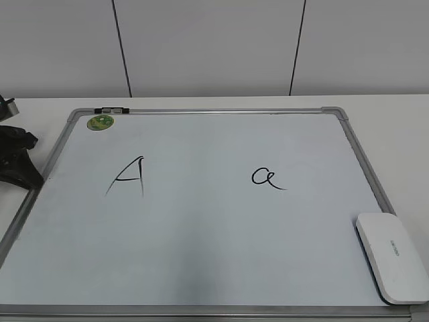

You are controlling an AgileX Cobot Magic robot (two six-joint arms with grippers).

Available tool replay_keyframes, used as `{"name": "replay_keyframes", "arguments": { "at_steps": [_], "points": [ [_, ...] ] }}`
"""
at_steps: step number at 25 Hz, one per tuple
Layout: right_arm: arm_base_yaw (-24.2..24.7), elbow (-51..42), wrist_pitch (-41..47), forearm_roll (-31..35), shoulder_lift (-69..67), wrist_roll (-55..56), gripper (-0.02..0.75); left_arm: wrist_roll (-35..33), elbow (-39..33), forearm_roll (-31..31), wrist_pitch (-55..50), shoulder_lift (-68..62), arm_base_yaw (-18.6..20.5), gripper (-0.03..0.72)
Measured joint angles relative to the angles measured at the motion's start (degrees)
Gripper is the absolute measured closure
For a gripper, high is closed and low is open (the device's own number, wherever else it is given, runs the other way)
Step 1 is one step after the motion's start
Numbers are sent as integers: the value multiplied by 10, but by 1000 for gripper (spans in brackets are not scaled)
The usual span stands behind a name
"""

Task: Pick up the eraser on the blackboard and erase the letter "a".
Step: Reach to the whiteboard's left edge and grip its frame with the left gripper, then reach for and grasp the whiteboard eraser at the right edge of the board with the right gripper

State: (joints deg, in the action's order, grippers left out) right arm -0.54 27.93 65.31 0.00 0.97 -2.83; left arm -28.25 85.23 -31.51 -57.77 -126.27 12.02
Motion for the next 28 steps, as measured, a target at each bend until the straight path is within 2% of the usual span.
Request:
{"name": "replay_keyframes", "arguments": {
  "at_steps": [7,13,23,28],
  "points": [
    [0,34,3,17,-18,0,151,0,0,0,-1,0,0,655],
    [0,127,25,26,-157,-6,151,0,0,2,-1,0,0,655],
    [0,133,11,32,-296,-13,151,0,0,2,-2,0,0,655],
    [-1,134,4,61,-393,-14,151,0,0,2,-2,0,0,655]
  ]
}}
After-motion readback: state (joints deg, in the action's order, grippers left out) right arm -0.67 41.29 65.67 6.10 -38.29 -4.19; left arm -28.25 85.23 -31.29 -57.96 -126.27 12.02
